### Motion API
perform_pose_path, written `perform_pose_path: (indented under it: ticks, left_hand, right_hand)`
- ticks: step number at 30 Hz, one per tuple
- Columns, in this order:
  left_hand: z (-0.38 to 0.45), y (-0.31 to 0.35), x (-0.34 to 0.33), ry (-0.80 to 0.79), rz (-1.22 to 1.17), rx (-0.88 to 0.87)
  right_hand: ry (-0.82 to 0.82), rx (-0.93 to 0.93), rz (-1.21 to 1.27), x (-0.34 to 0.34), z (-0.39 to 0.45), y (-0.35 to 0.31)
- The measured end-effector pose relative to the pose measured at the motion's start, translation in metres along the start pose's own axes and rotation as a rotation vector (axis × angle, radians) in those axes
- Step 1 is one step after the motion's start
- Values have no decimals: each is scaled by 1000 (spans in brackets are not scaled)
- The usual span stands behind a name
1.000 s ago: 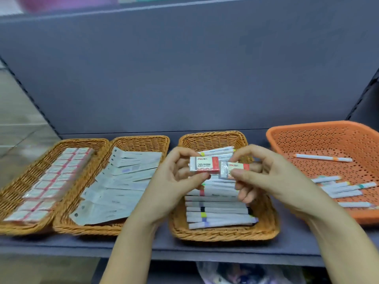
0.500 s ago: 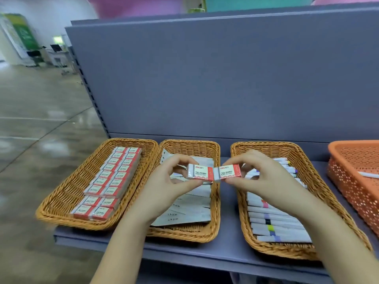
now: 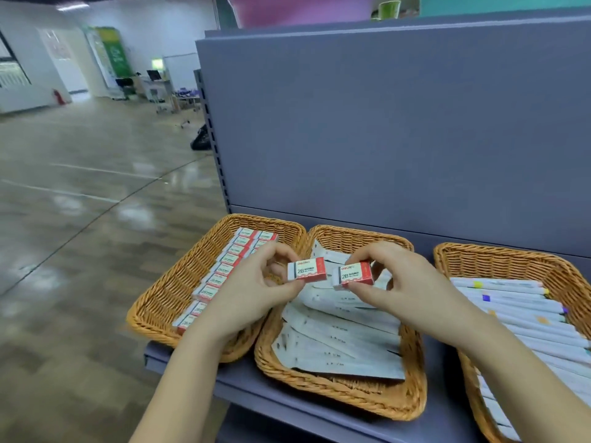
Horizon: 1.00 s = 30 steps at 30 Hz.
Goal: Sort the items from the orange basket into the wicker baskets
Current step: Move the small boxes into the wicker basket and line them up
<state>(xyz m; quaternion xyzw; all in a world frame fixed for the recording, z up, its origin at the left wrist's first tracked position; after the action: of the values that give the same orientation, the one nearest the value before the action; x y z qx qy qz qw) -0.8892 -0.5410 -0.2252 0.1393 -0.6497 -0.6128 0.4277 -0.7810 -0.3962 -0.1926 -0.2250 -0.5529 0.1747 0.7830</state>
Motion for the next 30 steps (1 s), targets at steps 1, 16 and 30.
perform_pose_path:
  ticks: [1,16,30]
  left_hand:
    - [1,-6,9,-2,0,0]
    - [-3,-70,119,-260,427,-69]
    - [-7,-100,117,-295,762,-209]
  right_hand:
    - [-3,3,-1,-7,5,-6]
    - [40,-172,-27,-123,51,-73]
    - [-60,-293,-386,-168,48,-82]
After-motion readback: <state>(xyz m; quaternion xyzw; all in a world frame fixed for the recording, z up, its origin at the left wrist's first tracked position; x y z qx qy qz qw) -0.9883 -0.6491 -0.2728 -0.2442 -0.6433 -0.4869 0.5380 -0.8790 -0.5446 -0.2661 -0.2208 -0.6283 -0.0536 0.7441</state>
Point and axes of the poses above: each hand's wrist, its own z-axis towards the middle knuckle, its own x-axis out of the back of the hand, y = z × x, the point moved 8 cm from there along z, towards the middle knuckle, and after that the axes turned 1 degree about x, right-handed, at the moved point
